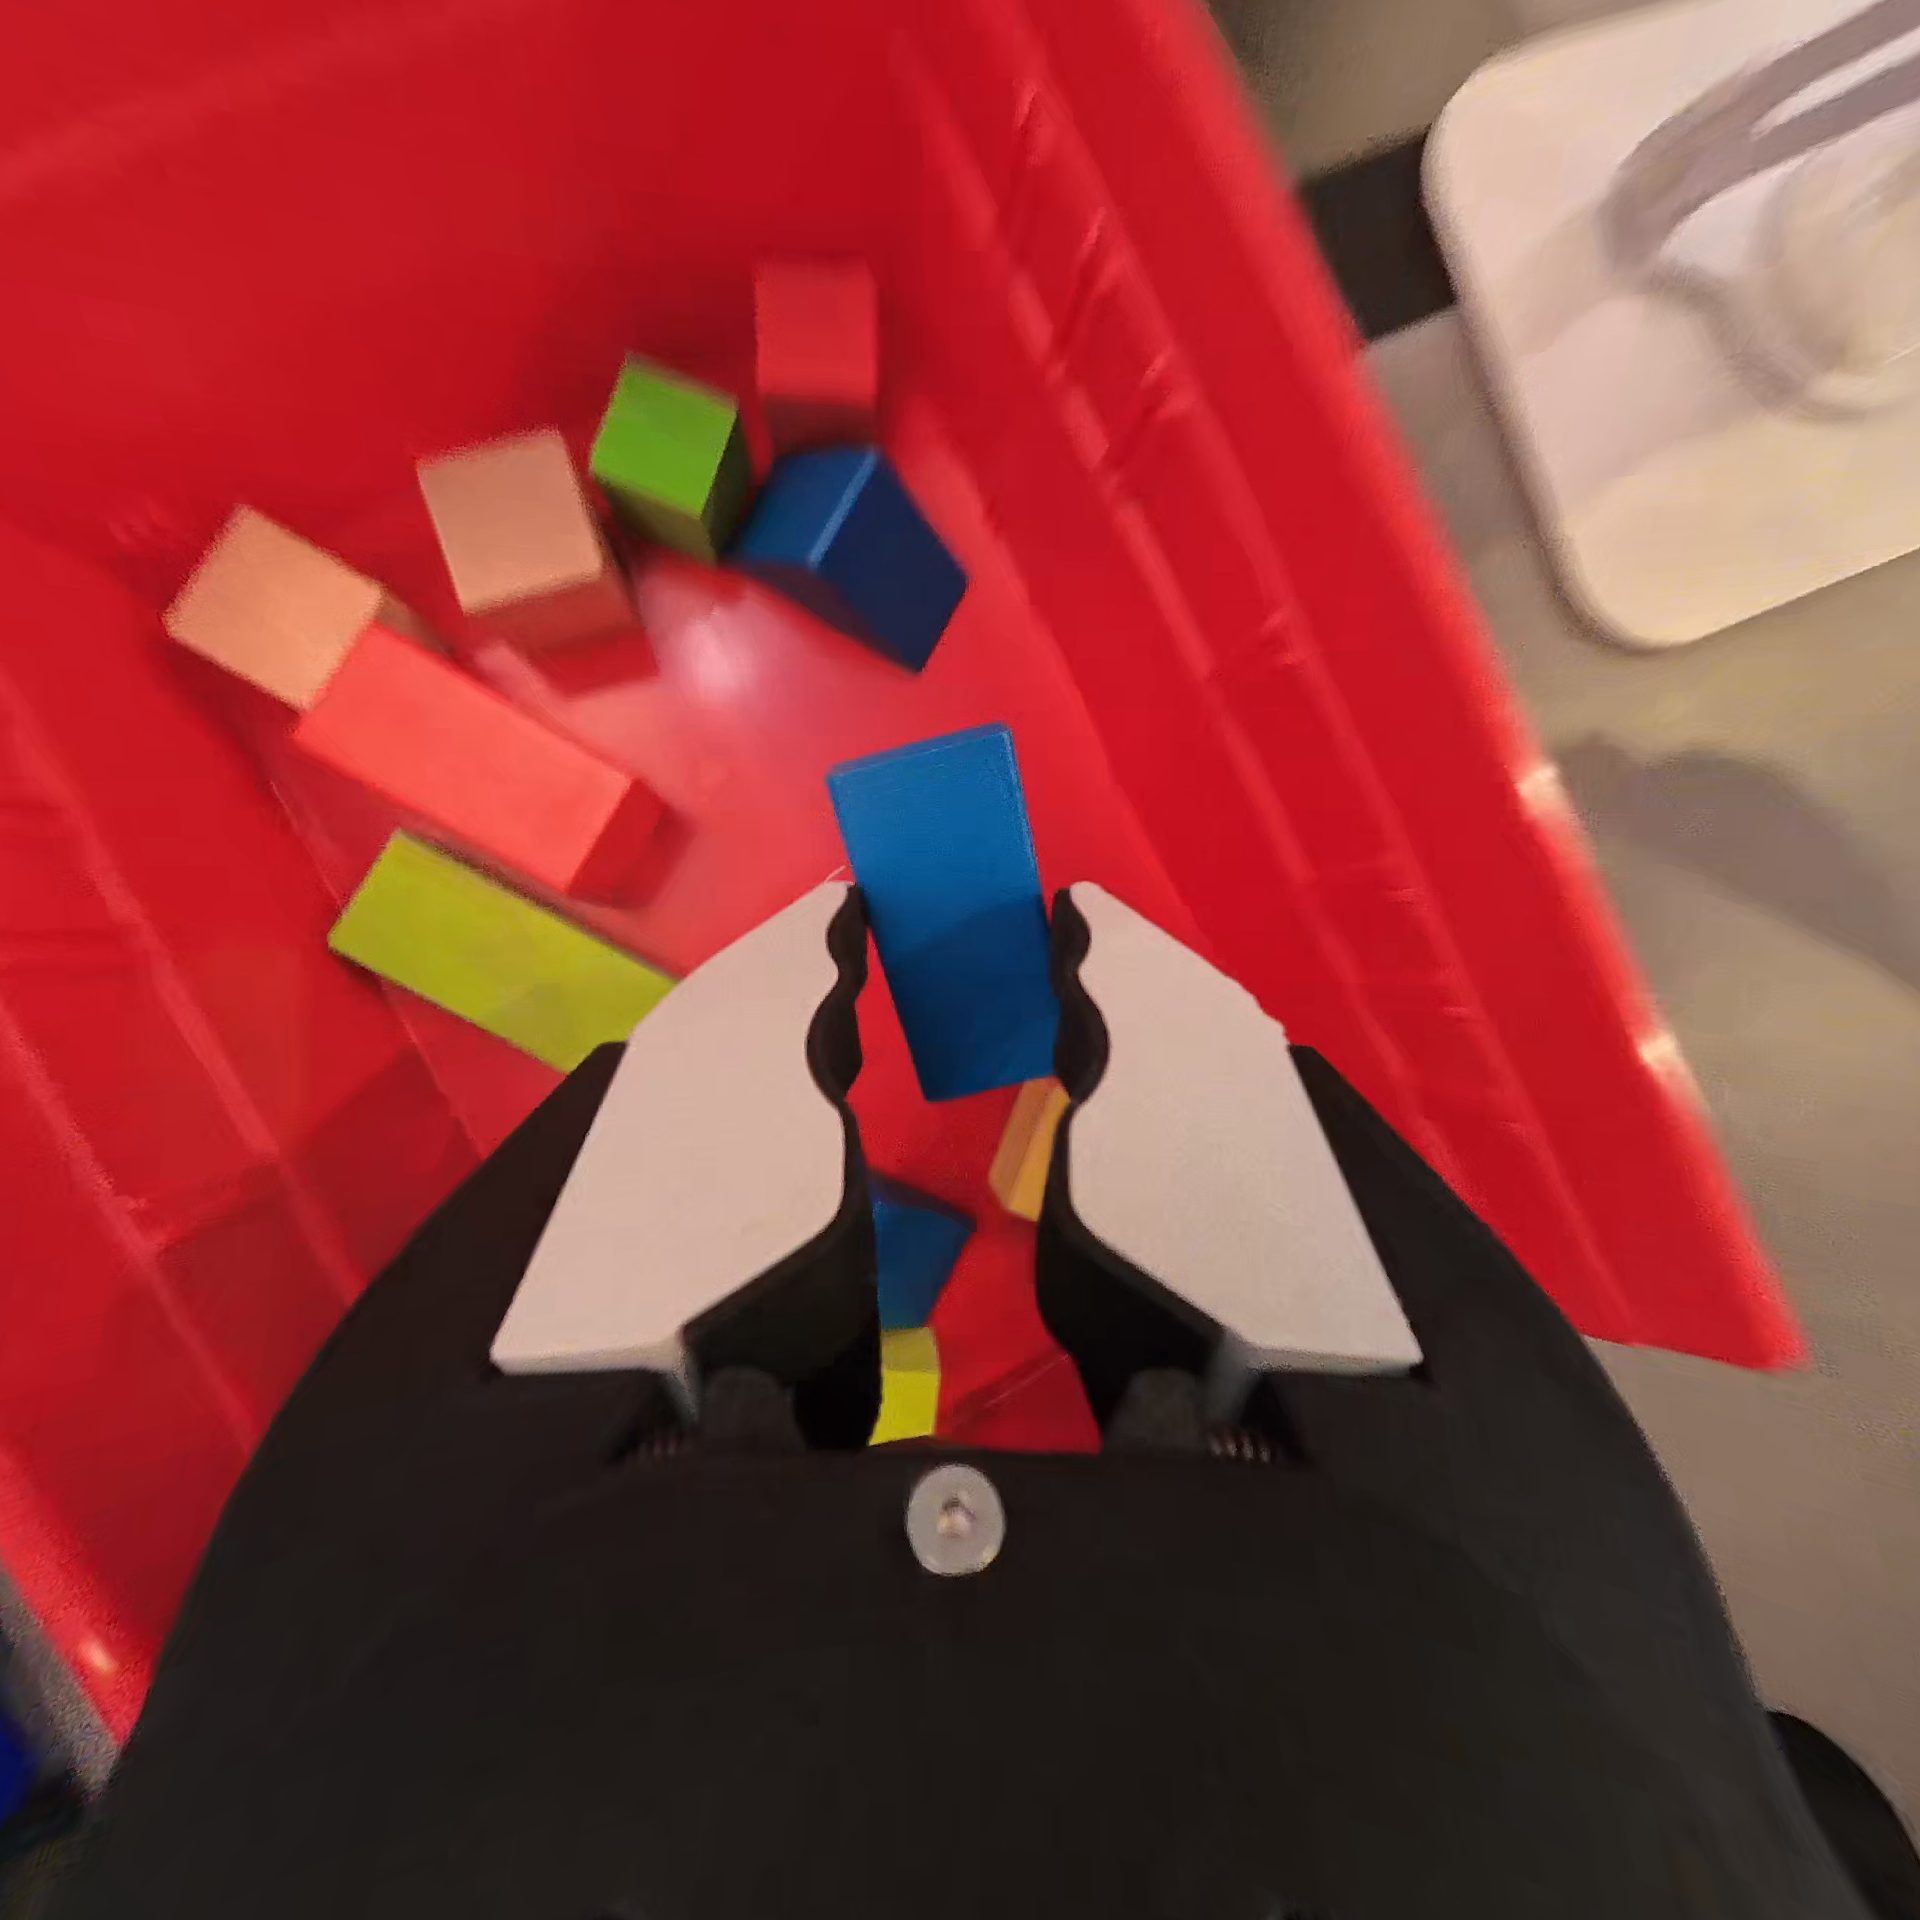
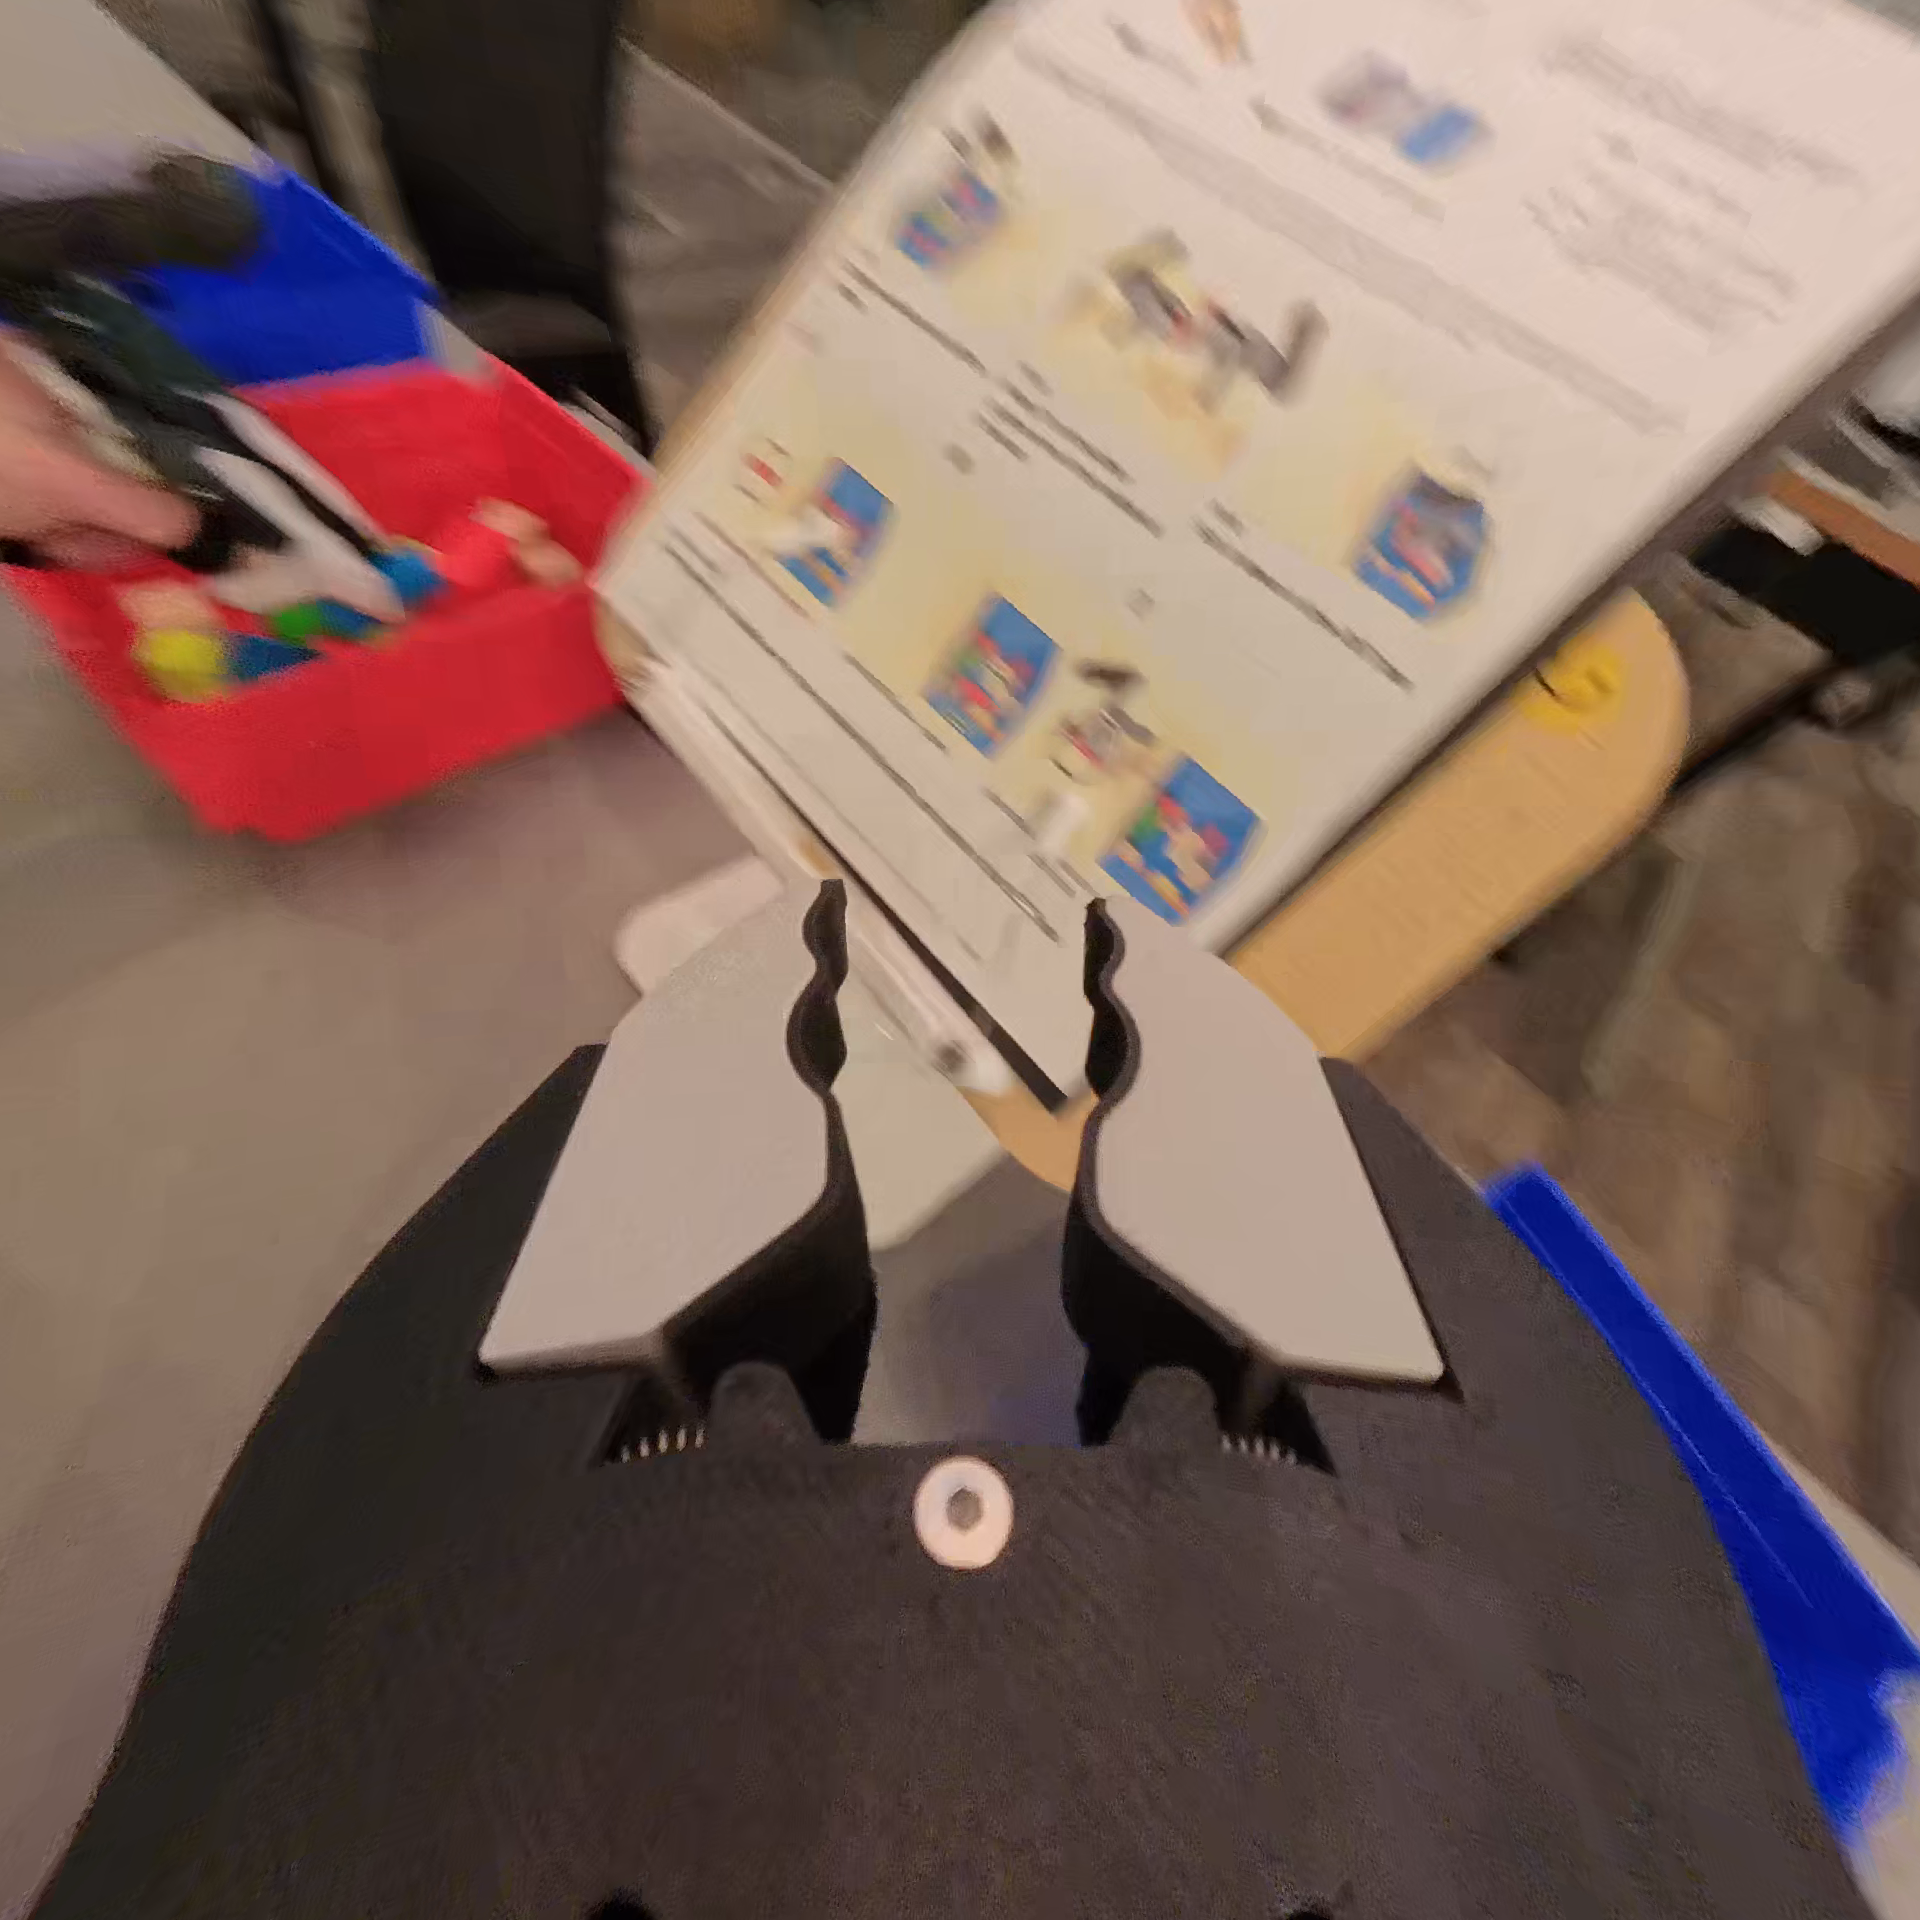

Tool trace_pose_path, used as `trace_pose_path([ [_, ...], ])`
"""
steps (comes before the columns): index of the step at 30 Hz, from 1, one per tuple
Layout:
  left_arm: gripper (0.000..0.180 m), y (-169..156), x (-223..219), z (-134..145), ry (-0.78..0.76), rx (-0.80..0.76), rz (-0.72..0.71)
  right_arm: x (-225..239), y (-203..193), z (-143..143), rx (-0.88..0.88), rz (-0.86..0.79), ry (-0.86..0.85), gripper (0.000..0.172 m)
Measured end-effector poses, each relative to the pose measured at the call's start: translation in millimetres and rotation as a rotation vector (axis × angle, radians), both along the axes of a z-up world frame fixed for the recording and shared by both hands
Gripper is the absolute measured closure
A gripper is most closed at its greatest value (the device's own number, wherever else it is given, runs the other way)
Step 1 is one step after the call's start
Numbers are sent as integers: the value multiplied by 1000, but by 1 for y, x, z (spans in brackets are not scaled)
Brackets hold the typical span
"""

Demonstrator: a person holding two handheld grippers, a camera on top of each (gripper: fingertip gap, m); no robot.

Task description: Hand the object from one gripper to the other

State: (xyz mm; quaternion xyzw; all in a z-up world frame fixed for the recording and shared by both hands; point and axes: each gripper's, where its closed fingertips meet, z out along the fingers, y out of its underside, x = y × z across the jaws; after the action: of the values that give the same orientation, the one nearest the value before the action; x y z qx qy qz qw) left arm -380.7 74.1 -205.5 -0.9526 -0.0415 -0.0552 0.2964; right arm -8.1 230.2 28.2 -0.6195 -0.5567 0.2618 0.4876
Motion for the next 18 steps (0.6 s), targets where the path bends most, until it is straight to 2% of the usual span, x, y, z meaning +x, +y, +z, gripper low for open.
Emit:
trace_pose_path([
  [1,146,5,6,18,-14,85,-32,-10,-17,7,-14,84,51,129],
  [4,146,13,34,77,-46,324,-138,-39,-66,19,-115,329,176,128],
  [5,146,15,50,102,-54,437,-214,-49,-80,20,-145,393,202,128],
  [10,146,9,138,196,-96,845,-537,-100,-125,9,-278,605,325,121],
  [14,146,0,204,227,-221,1022,-760,-120,-140,5,-348,719,464,119],
  [18,146,3,241,226,-290,1044,-866,-121,-149,6,-386,798,513,121],
])
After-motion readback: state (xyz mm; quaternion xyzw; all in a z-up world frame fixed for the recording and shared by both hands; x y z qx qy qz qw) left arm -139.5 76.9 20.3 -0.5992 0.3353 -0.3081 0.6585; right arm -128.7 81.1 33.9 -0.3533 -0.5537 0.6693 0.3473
